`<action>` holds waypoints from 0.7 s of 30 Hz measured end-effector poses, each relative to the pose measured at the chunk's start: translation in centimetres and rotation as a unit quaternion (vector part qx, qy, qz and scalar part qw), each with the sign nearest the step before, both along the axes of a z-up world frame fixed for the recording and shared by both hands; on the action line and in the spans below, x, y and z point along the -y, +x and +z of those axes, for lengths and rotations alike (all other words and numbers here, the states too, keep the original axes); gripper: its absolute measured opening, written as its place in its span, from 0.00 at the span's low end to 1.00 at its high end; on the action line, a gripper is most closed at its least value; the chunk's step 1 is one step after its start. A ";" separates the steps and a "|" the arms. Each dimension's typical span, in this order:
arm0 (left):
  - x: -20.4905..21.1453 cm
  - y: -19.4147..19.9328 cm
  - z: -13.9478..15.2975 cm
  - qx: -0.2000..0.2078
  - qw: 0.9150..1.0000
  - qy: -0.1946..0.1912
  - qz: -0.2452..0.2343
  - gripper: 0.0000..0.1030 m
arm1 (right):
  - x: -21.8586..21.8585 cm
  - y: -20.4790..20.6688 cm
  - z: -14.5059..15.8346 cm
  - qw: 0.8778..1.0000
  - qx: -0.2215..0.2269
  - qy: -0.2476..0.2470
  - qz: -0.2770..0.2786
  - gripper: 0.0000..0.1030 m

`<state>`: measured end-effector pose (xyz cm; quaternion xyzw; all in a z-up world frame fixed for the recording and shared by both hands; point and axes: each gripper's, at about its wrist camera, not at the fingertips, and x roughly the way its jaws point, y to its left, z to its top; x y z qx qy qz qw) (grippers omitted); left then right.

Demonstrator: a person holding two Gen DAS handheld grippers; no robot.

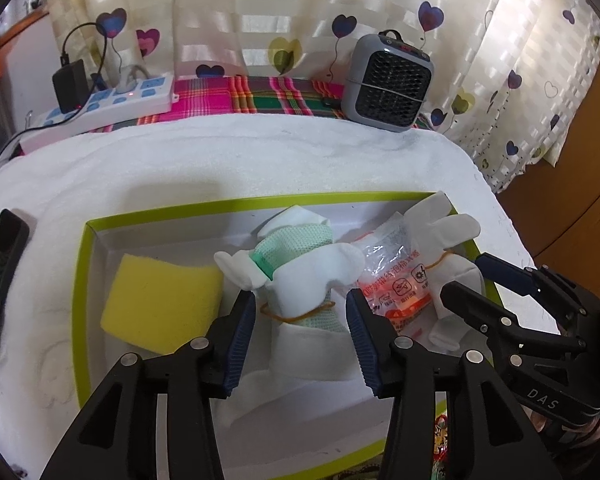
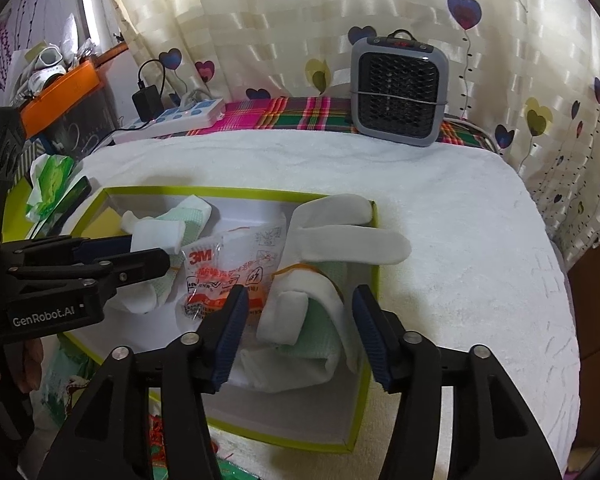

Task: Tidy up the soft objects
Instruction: 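Lower the gloves into the box and open both tools to release them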

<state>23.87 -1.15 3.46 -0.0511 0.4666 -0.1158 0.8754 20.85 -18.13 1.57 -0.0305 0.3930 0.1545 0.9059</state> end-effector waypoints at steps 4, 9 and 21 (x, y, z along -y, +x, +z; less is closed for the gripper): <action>-0.1 -0.7 0.4 0.004 1.000 0.005 0.002 0.45 | 0.1 -0.4 0.3 1.000 0.002 0.002 -0.002 0.55; -0.3 -1.5 0.8 0.008 1.000 0.006 0.005 0.45 | 0.1 -1.2 0.4 1.000 0.006 0.003 -0.003 0.55; -0.7 -4.1 2.2 0.028 1.000 0.013 0.004 0.45 | 0.4 -3.4 0.9 1.000 0.016 0.007 -0.011 0.55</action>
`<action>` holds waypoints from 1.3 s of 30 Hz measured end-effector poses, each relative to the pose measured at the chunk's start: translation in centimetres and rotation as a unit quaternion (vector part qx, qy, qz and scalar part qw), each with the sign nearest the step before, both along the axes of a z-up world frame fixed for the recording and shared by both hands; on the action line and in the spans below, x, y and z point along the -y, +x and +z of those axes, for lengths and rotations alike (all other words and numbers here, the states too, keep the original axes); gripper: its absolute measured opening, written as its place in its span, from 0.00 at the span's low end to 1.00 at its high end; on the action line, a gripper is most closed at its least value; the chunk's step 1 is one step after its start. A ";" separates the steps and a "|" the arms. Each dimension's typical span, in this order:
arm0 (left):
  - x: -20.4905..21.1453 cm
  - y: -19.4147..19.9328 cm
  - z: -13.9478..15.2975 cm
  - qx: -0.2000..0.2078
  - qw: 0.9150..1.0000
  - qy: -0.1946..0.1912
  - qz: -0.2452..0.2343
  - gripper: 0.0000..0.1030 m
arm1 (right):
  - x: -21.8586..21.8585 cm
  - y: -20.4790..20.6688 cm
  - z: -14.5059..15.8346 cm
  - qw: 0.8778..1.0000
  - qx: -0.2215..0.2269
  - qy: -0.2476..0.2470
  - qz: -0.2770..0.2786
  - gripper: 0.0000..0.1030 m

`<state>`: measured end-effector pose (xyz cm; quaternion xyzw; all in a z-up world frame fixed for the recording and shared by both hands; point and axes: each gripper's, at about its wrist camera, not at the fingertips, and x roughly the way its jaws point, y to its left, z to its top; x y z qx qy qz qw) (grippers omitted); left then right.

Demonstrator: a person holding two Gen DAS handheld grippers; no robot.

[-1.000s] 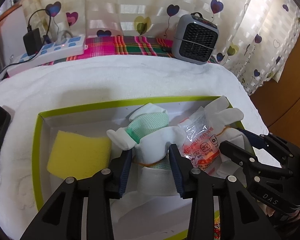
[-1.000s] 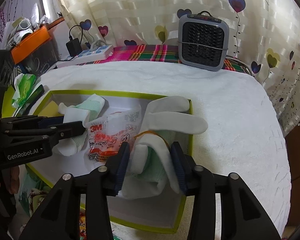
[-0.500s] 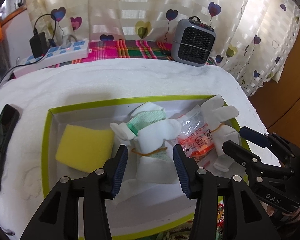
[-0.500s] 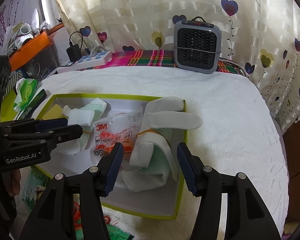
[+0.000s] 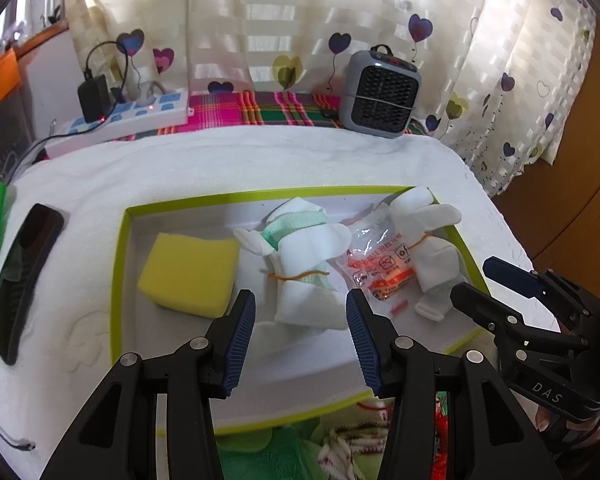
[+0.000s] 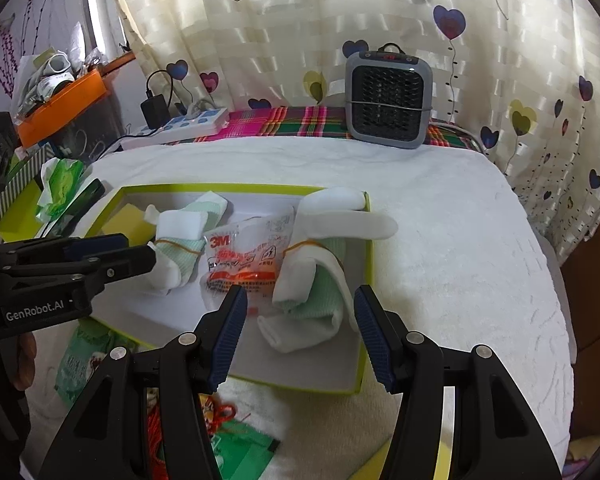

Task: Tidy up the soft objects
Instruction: 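Lower the gloves into the box and open both tools to release them, then move both open tools back from the box toward the pile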

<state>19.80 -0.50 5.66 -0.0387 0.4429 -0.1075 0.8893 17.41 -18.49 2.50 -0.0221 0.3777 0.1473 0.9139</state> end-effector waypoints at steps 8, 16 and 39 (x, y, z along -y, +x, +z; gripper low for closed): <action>-1.0 -2.5 1.1 0.017 1.000 -0.010 0.008 0.45 | 0.3 -2.4 0.7 1.000 0.019 0.006 -0.003 0.55; -1.9 -4.9 1.1 0.024 0.999 -0.015 0.015 0.45 | 1.0 -4.6 1.1 0.999 0.033 0.016 -0.009 0.55; -2.7 -10.2 1.5 0.076 0.996 0.039 0.032 0.45 | 3.1 -9.9 1.0 0.997 0.056 0.039 -0.041 0.55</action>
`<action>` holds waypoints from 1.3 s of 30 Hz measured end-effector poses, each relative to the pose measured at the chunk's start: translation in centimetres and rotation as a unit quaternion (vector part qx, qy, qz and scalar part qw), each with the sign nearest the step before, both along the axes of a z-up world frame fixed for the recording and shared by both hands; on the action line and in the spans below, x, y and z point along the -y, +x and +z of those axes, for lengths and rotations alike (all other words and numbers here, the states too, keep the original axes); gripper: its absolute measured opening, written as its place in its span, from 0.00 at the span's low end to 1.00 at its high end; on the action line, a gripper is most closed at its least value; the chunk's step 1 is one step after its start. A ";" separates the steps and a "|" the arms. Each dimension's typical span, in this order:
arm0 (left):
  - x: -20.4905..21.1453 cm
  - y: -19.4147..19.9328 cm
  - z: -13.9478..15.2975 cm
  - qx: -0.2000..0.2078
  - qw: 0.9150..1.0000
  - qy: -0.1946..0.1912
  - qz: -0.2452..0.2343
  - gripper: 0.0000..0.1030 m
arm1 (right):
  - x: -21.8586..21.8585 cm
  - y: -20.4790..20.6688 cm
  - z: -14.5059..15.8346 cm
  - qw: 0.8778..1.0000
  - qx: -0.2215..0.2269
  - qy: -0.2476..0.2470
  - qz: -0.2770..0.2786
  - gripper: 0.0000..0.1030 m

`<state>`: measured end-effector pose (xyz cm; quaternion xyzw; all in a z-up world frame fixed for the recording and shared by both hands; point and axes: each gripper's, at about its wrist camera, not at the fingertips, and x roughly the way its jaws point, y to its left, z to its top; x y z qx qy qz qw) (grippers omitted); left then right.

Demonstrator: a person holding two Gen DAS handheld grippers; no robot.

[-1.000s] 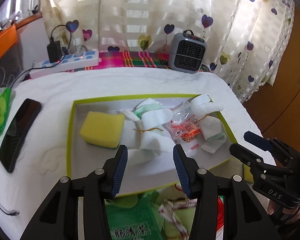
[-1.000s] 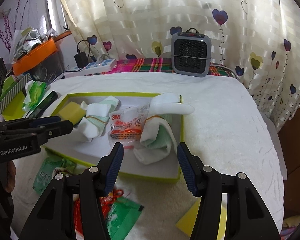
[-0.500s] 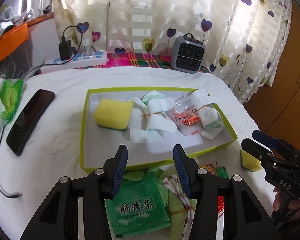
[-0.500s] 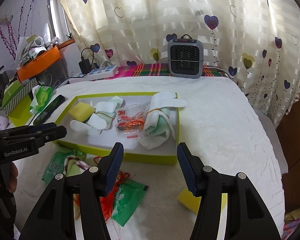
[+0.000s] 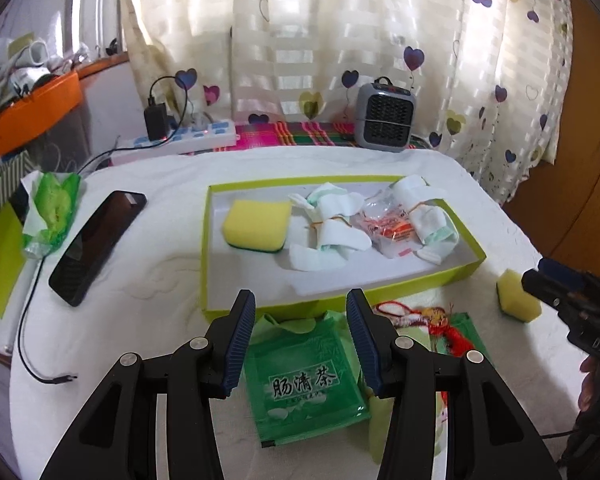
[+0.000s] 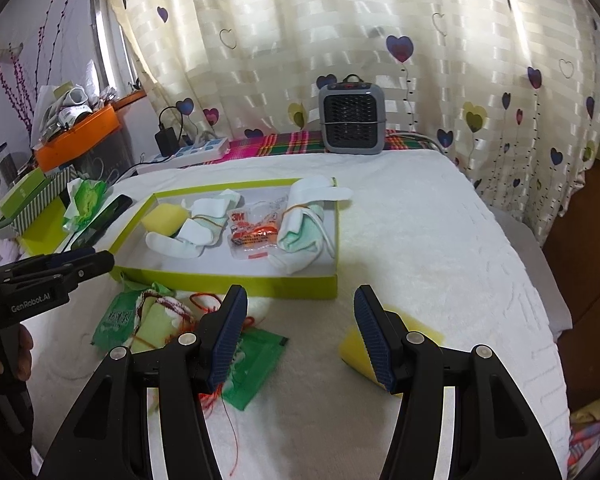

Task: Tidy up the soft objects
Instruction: 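Move both open tools back from the box toward the pile, then grasp the yellow-green sponge on the towel with the right tool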

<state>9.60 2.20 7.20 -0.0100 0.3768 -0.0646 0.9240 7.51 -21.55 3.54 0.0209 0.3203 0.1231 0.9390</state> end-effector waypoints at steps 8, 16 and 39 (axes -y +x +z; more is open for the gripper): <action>-1.2 -1.0 -0.9 -0.004 1.000 -0.023 -0.013 0.45 | 1.9 -1.8 -0.2 0.999 0.003 0.008 -0.037 0.63; -3.6 -1.5 -2.5 -0.021 0.998 -0.061 -0.001 0.45 | 5.1 -3.1 -1.7 0.995 -0.022 0.010 -0.096 0.63; -7.3 -1.9 -5.7 -0.075 0.983 -0.166 -0.004 0.54 | 4.4 1.8 -4.1 0.992 -0.063 0.020 -0.109 0.71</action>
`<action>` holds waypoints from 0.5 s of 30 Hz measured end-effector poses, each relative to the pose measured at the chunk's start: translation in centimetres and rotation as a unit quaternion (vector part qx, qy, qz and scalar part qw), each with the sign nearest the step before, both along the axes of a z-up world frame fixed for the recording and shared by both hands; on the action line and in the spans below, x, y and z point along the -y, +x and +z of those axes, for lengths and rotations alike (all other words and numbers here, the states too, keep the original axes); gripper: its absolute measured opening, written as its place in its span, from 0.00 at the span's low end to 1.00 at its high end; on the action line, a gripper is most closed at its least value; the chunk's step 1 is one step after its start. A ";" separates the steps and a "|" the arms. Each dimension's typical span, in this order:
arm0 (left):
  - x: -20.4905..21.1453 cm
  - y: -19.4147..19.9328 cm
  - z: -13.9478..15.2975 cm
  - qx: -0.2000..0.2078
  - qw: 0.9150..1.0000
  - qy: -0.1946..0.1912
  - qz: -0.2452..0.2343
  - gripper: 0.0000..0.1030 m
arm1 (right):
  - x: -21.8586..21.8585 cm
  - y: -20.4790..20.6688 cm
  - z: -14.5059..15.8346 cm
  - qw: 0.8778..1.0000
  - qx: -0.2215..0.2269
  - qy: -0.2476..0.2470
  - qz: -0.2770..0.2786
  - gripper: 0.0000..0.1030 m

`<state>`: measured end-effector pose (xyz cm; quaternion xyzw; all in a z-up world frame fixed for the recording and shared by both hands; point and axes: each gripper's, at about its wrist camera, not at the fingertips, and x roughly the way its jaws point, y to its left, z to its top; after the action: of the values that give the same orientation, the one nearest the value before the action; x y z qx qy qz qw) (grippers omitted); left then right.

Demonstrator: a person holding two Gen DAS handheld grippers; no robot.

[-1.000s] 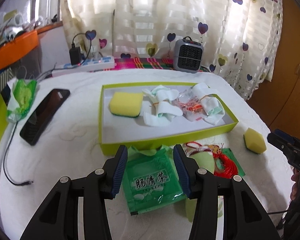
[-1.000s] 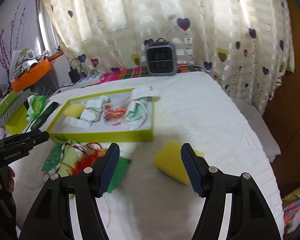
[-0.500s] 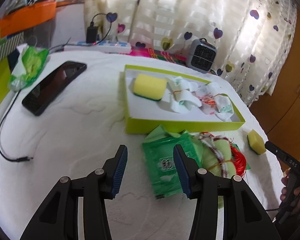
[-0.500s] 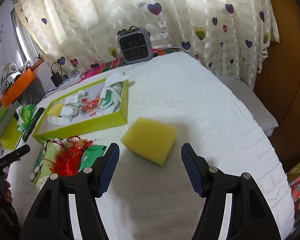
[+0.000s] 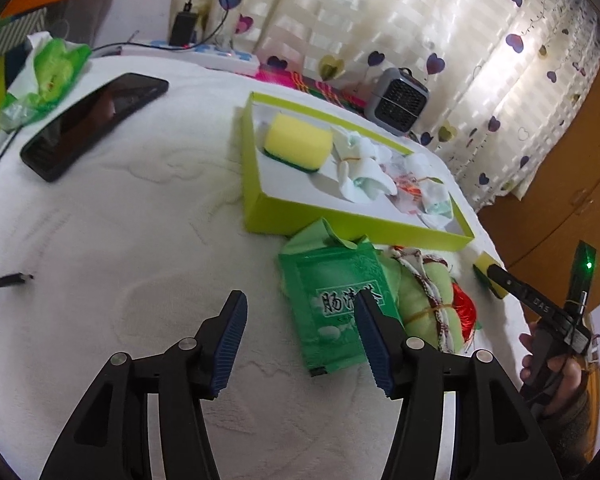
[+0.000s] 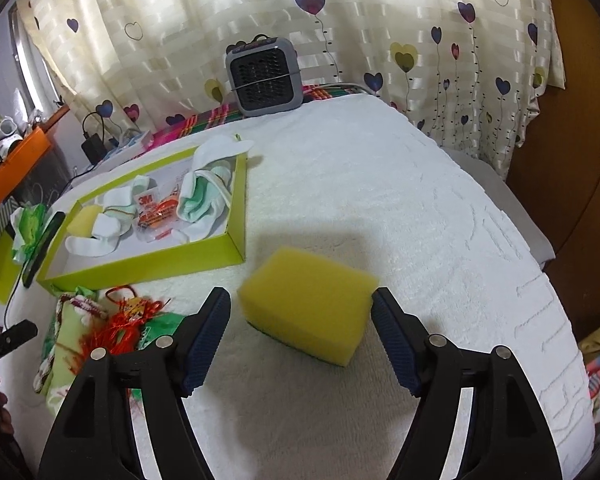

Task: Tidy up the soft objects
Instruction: 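Grasp the yellow-green sponge on the towel with the right tool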

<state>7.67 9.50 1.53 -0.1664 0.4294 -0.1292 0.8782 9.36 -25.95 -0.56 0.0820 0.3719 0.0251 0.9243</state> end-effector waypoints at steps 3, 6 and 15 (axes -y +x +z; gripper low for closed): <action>0.3 0.1 -0.1 -0.004 1.000 0.000 -0.002 0.55 | 0.0 0.3 -0.1 1.000 -0.005 -0.007 -0.005 0.71; 1.0 0.1 -0.2 -0.007 1.000 0.004 -0.014 0.58 | 0.1 0.8 -0.4 1.000 -0.013 -0.004 -0.006 0.71; 3.0 0.4 -0.5 -0.023 0.999 0.028 -0.032 0.61 | -0.1 1.8 -0.8 0.999 -0.025 -0.021 -0.009 0.71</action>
<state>8.05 6.49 1.06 -0.1304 0.4576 -0.1411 0.8681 11.15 -25.90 -1.40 0.0660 0.3950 0.0069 0.9163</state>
